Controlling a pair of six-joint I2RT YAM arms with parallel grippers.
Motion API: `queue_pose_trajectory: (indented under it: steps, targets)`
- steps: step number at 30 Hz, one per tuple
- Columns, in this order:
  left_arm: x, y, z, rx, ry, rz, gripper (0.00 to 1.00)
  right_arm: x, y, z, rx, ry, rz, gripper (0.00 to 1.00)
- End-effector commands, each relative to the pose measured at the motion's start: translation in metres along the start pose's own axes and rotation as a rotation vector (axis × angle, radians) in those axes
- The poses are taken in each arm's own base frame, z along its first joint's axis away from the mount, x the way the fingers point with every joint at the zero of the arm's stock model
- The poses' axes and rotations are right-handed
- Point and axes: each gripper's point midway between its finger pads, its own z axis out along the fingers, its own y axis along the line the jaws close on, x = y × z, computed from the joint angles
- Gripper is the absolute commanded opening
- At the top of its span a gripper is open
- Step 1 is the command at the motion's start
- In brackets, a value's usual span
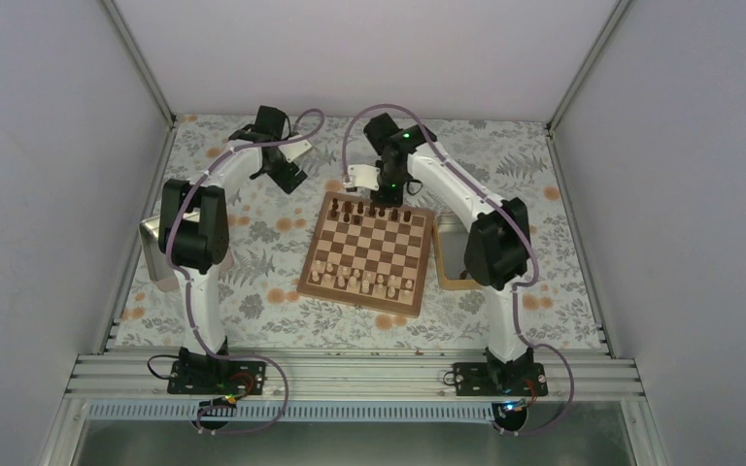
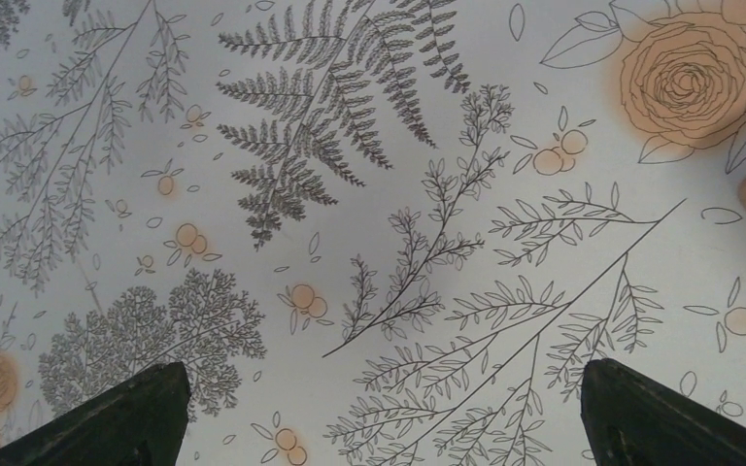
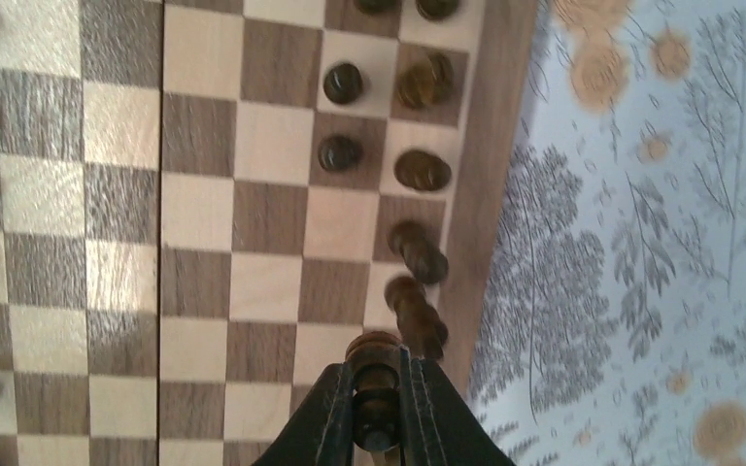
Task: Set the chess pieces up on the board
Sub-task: Place the chess piece on the chessboard.
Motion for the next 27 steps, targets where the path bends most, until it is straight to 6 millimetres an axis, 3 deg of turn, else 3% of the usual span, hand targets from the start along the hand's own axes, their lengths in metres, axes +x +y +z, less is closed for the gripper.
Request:
queue_pose_trajectory:
  steps: [1, 9, 27]
  targets:
    - [-0.012, 0.015, -0.022, -0.053, -0.05, -0.006, 1.0, -0.017, 0.012, 0.014, -0.06, -0.004, -0.058, 0.1]
    - [-0.012, 0.017, -0.024, -0.06, -0.054, -0.011, 1.0, -0.021, 0.021, 0.048, -0.126, 0.006, -0.077, 0.1]
    - [-0.013, 0.016, -0.026, -0.052, -0.059, -0.013, 1.0, -0.02, 0.021, 0.079, -0.149, 0.019, -0.082, 0.1]
